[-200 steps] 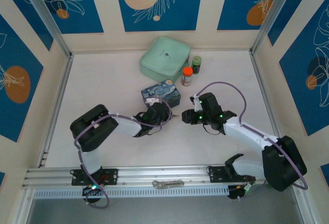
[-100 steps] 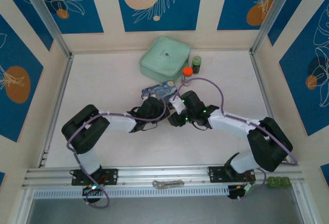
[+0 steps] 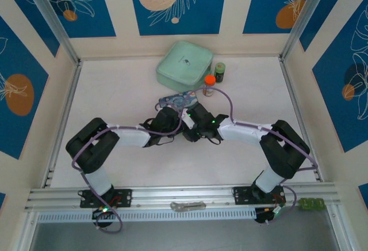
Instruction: Unlock the padlock with the key
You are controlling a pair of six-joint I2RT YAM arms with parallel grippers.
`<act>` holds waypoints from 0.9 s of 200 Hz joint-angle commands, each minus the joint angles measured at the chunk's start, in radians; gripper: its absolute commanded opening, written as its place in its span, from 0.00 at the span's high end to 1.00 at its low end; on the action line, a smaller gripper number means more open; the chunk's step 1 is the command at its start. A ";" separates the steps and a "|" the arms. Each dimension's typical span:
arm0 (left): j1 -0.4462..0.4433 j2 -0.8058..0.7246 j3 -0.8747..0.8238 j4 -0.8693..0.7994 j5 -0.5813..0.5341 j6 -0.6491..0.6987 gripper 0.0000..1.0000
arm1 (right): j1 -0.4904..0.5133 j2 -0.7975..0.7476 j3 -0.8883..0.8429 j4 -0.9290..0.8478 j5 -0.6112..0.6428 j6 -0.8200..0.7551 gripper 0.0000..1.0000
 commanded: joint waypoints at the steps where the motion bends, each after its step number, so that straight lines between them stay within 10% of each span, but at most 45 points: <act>1: 0.004 -0.034 0.005 0.057 0.024 -0.005 1.00 | 0.018 0.010 0.013 -0.026 0.057 -0.017 0.64; 180: 0.050 -0.091 -0.081 0.225 0.127 -0.227 1.00 | 0.033 0.006 -0.042 0.107 0.061 -0.021 0.69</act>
